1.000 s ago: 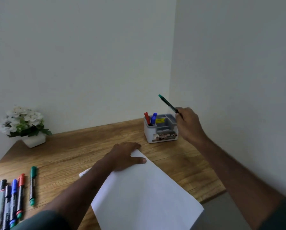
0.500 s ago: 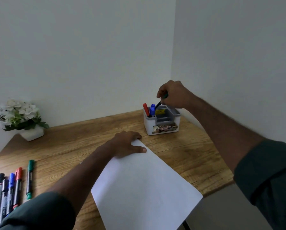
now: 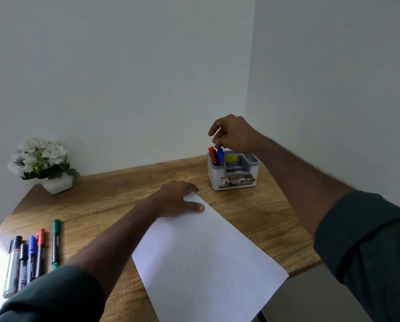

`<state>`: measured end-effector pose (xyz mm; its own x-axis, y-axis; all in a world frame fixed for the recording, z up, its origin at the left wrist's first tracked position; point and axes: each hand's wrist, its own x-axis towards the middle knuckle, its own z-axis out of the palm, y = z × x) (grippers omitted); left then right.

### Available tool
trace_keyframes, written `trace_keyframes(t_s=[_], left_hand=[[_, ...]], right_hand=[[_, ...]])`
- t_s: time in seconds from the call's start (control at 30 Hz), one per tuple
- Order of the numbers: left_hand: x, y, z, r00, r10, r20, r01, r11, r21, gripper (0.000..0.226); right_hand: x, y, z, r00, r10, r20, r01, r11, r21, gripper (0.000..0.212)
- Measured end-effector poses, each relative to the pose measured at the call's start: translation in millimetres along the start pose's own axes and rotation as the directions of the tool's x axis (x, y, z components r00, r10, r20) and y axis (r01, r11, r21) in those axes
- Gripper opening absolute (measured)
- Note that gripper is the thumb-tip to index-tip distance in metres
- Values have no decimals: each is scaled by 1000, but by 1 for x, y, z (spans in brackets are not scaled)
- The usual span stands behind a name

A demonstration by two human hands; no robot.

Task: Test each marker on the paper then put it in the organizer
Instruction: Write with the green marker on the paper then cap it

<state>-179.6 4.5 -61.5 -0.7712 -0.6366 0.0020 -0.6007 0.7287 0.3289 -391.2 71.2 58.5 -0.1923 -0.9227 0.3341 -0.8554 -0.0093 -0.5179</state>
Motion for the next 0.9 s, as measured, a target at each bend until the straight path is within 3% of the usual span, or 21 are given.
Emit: trace_keyframes(t_s=[0.17, 0.3, 0.63, 0.77, 0.9], left_hand=[[-16, 3, -15, 993, 37, -110, -38, 999, -11, 52], [-38, -11, -34, 971, 2, -241, -28, 994, -104, 38], [-151, -89, -73, 884, -115, -452, 93, 993, -71, 6], [-201, -134, -75, 831, -232, -505, 227, 971, -73, 11], [-232, -161, -74, 783, -299, -546, 303, 949, -86, 15]], right_hand=[[-3, -18, 3, 970, -155, -190, 137, 985, -101, 17], [-7, -53, 30, 941, -264, -213, 253, 964, -78, 19], [-49, -148, 157, 947, -272, 172, 277, 961, -3, 10], [-66, -189, 207, 901, -269, 340, 274, 961, 36, 12], [-74, -221, 239, 890, -245, 384, 254, 967, 28, 20]])
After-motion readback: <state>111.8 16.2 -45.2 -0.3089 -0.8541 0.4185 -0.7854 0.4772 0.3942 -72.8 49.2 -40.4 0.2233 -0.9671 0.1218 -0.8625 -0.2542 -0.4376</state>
